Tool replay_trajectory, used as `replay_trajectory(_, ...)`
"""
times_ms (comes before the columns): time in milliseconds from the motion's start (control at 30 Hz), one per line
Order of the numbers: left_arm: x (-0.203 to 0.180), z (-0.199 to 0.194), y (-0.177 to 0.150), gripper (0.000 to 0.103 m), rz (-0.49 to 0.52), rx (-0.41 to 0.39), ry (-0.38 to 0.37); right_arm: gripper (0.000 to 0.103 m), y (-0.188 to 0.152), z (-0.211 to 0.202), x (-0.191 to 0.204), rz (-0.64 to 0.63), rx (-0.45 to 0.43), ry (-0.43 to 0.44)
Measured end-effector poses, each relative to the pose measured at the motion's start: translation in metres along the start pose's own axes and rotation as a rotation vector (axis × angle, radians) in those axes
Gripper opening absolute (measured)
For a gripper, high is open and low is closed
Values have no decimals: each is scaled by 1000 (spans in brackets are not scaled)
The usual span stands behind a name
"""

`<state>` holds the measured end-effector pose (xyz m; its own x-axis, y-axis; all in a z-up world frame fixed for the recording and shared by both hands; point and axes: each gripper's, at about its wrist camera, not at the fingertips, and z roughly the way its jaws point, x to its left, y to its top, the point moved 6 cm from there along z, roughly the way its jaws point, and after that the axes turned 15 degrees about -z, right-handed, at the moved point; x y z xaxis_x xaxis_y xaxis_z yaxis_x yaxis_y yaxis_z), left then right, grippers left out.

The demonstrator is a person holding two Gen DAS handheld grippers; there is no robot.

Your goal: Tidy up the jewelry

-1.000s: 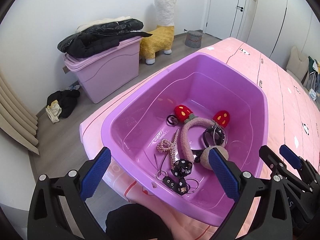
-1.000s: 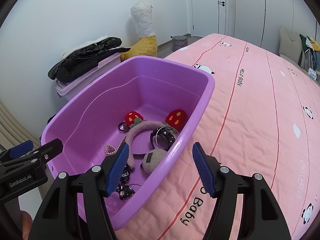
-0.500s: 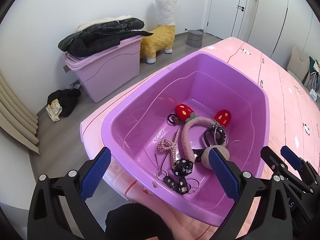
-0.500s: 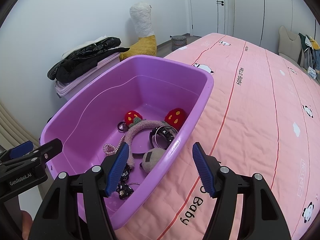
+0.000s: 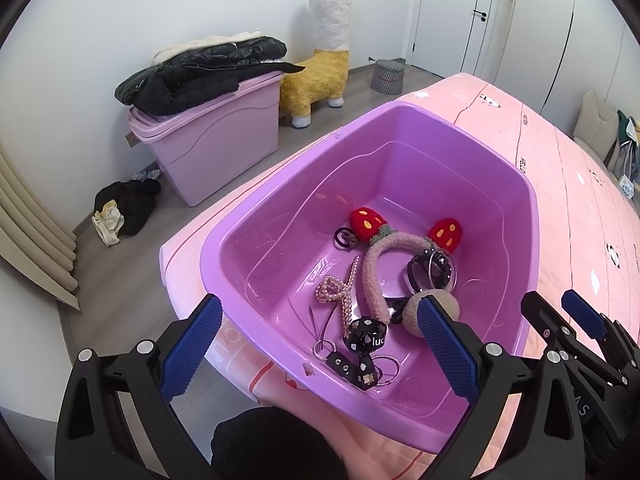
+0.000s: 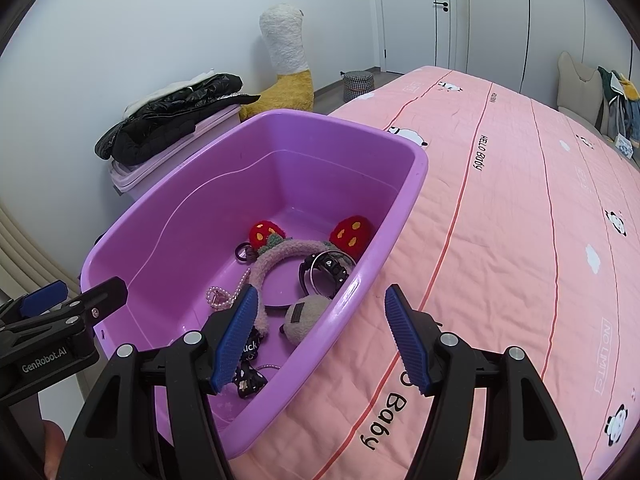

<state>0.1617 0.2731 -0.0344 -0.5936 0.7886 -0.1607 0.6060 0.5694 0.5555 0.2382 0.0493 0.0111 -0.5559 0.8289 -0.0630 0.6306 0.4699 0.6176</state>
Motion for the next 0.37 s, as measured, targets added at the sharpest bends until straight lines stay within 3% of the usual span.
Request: replay_trajectory(367,4,0,1,96,-12,6,1,63,-2,-1,-1,8,-2,1)
